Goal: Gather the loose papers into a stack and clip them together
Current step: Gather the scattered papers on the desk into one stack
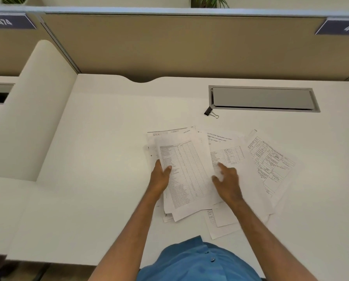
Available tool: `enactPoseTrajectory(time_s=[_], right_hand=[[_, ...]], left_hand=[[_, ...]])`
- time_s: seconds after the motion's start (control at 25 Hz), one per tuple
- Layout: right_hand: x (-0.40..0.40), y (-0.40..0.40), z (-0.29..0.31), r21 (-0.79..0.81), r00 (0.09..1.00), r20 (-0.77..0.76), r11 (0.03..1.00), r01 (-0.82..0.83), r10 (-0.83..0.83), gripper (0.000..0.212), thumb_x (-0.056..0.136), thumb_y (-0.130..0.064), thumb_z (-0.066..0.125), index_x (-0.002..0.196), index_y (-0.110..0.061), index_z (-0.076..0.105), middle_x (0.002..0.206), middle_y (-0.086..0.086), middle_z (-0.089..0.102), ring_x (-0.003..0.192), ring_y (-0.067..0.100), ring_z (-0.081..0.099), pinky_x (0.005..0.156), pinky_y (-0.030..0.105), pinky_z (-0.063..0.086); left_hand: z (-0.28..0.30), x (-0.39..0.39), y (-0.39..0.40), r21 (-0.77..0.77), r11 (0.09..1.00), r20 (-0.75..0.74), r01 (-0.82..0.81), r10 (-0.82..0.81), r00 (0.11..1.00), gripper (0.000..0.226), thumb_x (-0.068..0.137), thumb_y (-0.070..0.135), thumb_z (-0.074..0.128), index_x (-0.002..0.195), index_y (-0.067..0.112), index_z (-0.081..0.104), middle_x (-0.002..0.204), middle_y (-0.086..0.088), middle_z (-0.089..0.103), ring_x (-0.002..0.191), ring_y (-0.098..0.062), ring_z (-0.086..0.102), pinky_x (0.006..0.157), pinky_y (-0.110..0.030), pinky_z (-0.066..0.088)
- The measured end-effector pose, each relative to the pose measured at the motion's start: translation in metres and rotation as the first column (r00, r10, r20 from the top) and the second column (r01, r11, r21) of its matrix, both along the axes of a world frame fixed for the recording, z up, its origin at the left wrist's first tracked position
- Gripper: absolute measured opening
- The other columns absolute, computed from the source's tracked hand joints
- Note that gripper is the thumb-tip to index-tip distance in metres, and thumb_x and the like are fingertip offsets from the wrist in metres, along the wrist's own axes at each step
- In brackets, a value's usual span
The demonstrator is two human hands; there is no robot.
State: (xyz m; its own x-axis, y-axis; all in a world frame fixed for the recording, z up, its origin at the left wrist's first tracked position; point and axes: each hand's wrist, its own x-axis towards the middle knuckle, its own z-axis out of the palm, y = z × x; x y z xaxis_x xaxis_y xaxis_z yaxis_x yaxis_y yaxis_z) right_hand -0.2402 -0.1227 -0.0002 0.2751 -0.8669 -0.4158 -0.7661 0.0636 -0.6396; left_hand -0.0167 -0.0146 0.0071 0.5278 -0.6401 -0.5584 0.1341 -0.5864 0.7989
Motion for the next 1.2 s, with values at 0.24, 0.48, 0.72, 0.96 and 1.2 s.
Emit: enactPoseTrajectory(time_s=[0.24,0.48,0.72,0.96,1.2], right_hand=[[-0.05,-0.029,0.004,-0.176,0.895,-0.296,0.94,0.293,-0.335,0.089,0.08,-0.044,0.081,0.15,-0.011,0.038,0.158,0.019,0.034,0.142,0.043,0.032,0.108,0.058,0.036],[-0.055,-0.028,0.009,0.001,0.94,-0.065,0.942,0.335,-0.334,0.07,0.093,-0.036,0.068,0.151,-0.014,0.037,0.152,0.014,0.043,0.136,0.036,0.049,0.107,0.05,0.044],[-0.016,0.006,0.021,0.103,0.979,0.035,0.975,0.198,-0.202,0.067,0.102,-0.04,0.055,0.157,-0.017,0.026,0.158,0.008,0.042,0.143,0.03,0.044,0.114,0.044,0.038],[-0.001,0.017,0.018,0.392,0.943,0.271,0.917,0.073,-0.191,0.05,0.101,-0.026,0.061,0.147,-0.02,0.043,0.141,-0.002,0.058,0.12,0.013,0.056,0.098,0.028,0.043],[-0.003,0.015,0.015,0.345,0.939,0.311,0.938,0.032,-0.146,0.035,0.099,-0.013,0.062,0.132,-0.021,0.059,0.128,-0.001,0.067,0.116,0.018,0.064,0.087,0.023,0.05]], left_hand=[[-0.005,0.002,0.007,0.006,0.999,-0.006,-0.045,0.045,0.999,0.044,0.104,0.008,0.052,0.145,0.022,0.05,0.137,-0.001,0.063,0.123,-0.023,0.061,0.108,-0.046,0.05],[-0.005,-0.003,0.013,0.03,0.997,-0.177,0.072,-0.066,0.982,0.045,0.104,0.007,0.055,0.147,0.019,0.052,0.141,-0.003,0.063,0.128,-0.024,0.06,0.112,-0.045,0.047],[-0.002,-0.016,0.013,0.047,0.989,-0.218,0.142,-0.128,0.967,0.047,0.105,0.008,0.053,0.151,0.018,0.046,0.146,-0.002,0.059,0.127,-0.021,0.058,0.109,-0.04,0.048],[0.003,-0.018,0.013,0.033,0.985,-0.214,0.17,-0.159,0.964,0.047,0.106,0.013,0.054,0.151,0.019,0.044,0.143,0.002,0.058,0.125,-0.019,0.059,0.107,-0.036,0.048],[0.004,-0.019,0.015,-0.012,0.999,-0.23,0.044,-0.045,0.972,0.04,0.102,0.012,0.06,0.142,0.015,0.057,0.133,-0.003,0.068,0.116,-0.019,0.066,0.098,-0.035,0.055]])
